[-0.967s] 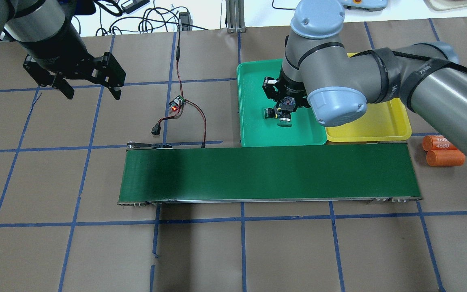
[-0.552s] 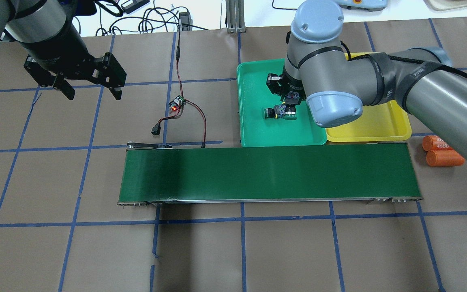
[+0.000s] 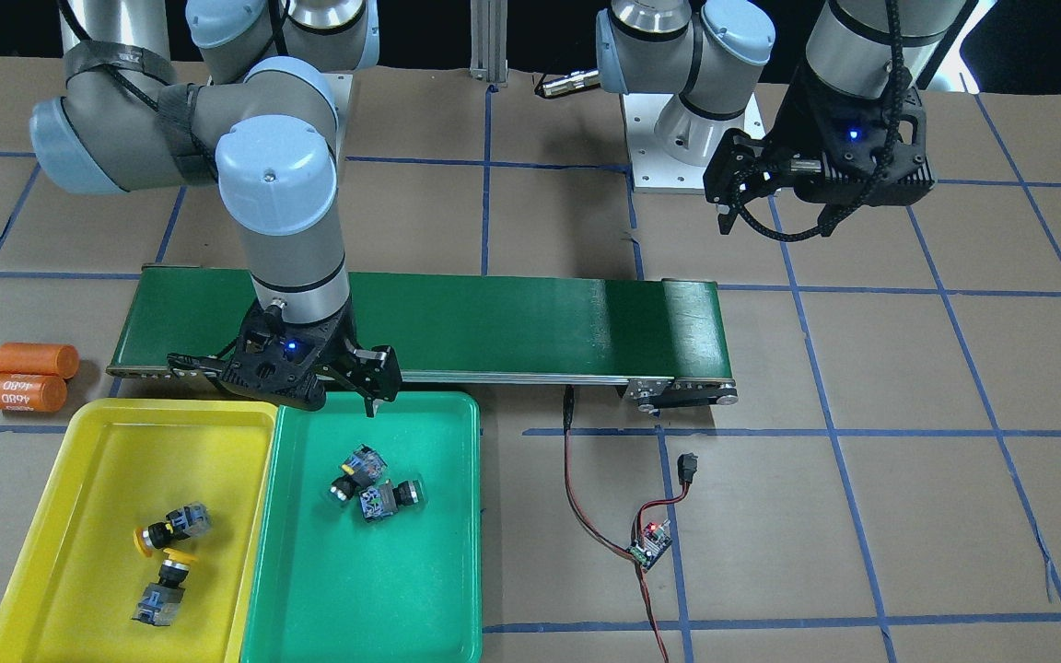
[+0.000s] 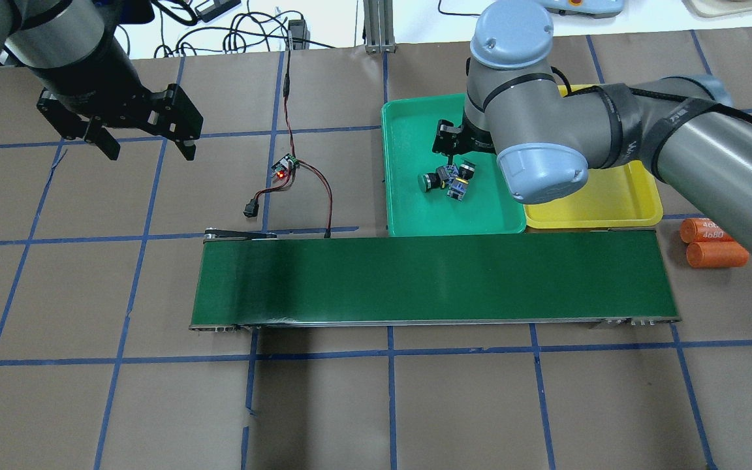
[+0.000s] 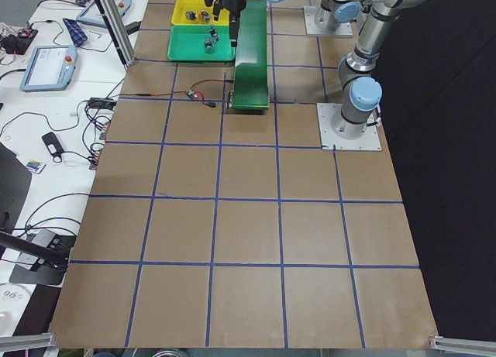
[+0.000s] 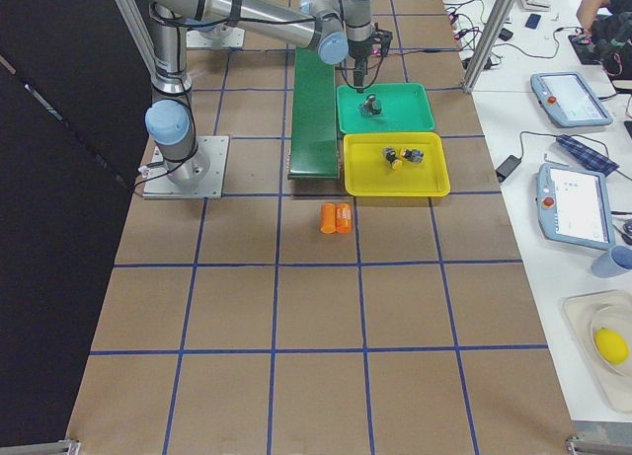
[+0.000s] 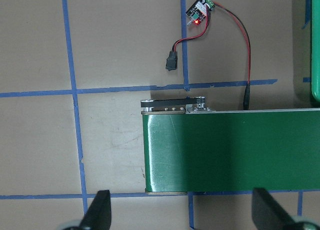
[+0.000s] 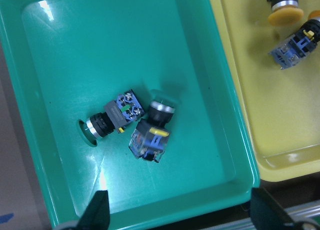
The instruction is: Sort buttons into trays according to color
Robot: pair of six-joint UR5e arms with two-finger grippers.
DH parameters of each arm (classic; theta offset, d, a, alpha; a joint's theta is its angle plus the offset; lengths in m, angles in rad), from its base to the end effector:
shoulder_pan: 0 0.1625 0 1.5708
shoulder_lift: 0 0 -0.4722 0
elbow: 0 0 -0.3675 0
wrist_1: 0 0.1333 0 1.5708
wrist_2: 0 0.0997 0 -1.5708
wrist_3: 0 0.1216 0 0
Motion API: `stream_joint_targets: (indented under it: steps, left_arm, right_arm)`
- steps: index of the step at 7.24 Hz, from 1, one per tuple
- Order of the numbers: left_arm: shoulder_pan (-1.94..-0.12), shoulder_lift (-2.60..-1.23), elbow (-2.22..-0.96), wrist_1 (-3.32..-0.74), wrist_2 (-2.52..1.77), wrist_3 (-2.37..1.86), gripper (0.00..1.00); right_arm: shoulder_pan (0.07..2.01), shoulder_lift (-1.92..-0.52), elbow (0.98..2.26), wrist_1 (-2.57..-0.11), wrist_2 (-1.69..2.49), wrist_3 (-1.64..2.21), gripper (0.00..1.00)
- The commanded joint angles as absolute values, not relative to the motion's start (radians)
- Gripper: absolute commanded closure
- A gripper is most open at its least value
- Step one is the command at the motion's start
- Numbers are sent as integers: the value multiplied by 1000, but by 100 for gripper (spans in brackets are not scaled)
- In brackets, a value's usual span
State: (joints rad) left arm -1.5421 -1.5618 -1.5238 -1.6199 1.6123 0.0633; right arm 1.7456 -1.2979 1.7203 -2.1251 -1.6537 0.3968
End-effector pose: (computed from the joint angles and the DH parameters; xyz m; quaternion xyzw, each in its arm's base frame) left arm -0.1149 -0.4667 0.5344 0.0172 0.9996 -0.0025 0.0209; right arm 0.2217 -0.5470 0.3596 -0.1132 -0.9905 0.0748 0.0211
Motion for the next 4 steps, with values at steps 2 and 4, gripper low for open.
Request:
stream_joint_targets:
  steps: [2,4]
  left_arm:
    - [-1543,-1563,-1522,-1618,1612,63,0]
    - [-1543,-1562,-1523,-1620,1612,63,0]
  right_arm:
    - [1741,-1392,1700,-1847,-1652,275,0]
    - [1736,-1475,1663,-1658,-1547,195,0]
